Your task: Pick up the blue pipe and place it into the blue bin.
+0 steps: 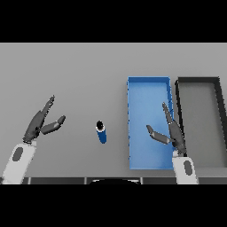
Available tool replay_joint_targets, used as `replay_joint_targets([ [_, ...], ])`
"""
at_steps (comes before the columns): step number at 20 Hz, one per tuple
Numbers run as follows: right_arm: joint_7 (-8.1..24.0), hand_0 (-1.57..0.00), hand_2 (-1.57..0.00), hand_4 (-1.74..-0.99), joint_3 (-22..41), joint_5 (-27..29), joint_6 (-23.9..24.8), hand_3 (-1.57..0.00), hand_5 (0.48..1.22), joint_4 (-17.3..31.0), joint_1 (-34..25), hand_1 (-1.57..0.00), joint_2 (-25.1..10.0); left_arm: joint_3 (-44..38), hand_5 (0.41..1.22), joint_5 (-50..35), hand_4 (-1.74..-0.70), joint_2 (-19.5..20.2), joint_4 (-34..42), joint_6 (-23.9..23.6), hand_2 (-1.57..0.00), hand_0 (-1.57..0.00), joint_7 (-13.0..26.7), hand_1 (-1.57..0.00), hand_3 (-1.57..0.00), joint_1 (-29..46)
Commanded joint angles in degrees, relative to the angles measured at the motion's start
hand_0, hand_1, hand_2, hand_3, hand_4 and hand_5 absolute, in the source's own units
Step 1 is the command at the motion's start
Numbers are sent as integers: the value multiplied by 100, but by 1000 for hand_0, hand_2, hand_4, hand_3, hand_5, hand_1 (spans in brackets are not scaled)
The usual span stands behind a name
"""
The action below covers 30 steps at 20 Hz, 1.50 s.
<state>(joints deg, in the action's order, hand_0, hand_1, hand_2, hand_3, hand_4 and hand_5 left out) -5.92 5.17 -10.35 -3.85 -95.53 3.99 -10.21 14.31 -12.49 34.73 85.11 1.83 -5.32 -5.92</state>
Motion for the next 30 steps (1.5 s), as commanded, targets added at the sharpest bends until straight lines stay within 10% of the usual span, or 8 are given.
replay_joint_targets([
  [1, 26, 1, 1, -1191, 14, 1, -27, 1, 587, -49, 36, 1, -21, -21, 598, -60, -967, 63, 64, 87, 1, 1, -102, 1, 1, 51],
  [6, 102, 1, 1, -1194, 22, 22, -28, 1, 579, -71, 101, 1, 8, 346, 578, -112, -984, 309, 770, 629, 1, 1, -305, 1, 1, 414],
  [13, 257, 1, 1, -1223, 24, 86, -28, 1, 572, -290, 74, 1, 26, 1189, 474, 198, -1061, 348, 1525, 961, 1, 1, 732, 1, 1, 555],
  [30, 211, 1, 1, -1201, -38, 214, -112, 1, 548, -129, 83, 1, 65, 1926, 494, 1078, -1120, -1624, -104, 531, 1, 1, 389, 1, 1, -307],
])
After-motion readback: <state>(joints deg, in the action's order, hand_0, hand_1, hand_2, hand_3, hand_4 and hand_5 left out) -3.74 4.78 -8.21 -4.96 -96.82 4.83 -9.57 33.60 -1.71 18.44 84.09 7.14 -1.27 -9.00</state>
